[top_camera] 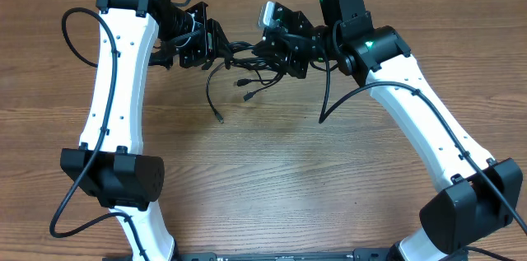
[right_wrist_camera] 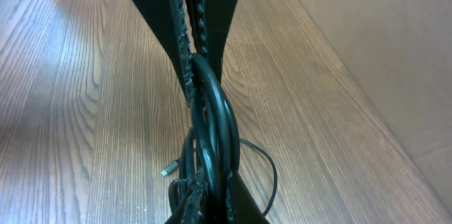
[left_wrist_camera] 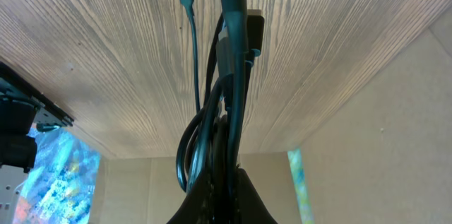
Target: Untangle cables
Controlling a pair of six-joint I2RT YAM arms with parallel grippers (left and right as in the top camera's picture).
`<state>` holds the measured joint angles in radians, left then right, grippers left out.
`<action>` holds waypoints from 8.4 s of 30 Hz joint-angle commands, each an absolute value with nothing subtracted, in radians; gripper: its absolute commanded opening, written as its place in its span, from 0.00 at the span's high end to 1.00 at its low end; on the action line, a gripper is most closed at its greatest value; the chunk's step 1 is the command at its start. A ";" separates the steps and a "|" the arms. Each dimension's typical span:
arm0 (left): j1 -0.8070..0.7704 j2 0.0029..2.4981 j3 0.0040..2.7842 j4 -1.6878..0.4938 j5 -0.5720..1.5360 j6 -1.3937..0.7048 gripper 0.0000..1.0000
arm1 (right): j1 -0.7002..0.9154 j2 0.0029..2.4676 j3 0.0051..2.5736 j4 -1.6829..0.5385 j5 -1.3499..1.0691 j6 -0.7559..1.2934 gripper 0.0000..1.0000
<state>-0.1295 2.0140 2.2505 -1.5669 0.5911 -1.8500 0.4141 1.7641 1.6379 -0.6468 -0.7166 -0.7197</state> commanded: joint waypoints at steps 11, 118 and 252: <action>-0.129 1.991 2.258 -1.570 0.434 -1.894 0.96 | 0.351 1.736 1.650 -0.631 -0.920 -0.589 0.96; -0.116 1.991 2.258 -1.623 0.392 -1.986 0.96 | 0.314 1.736 1.650 -0.640 -0.749 -0.469 0.96; -0.189 1.991 2.258 -1.690 -0.255 -1.749 0.00 | 0.409 1.963 1.649 -0.643 -0.573 -0.253 0.00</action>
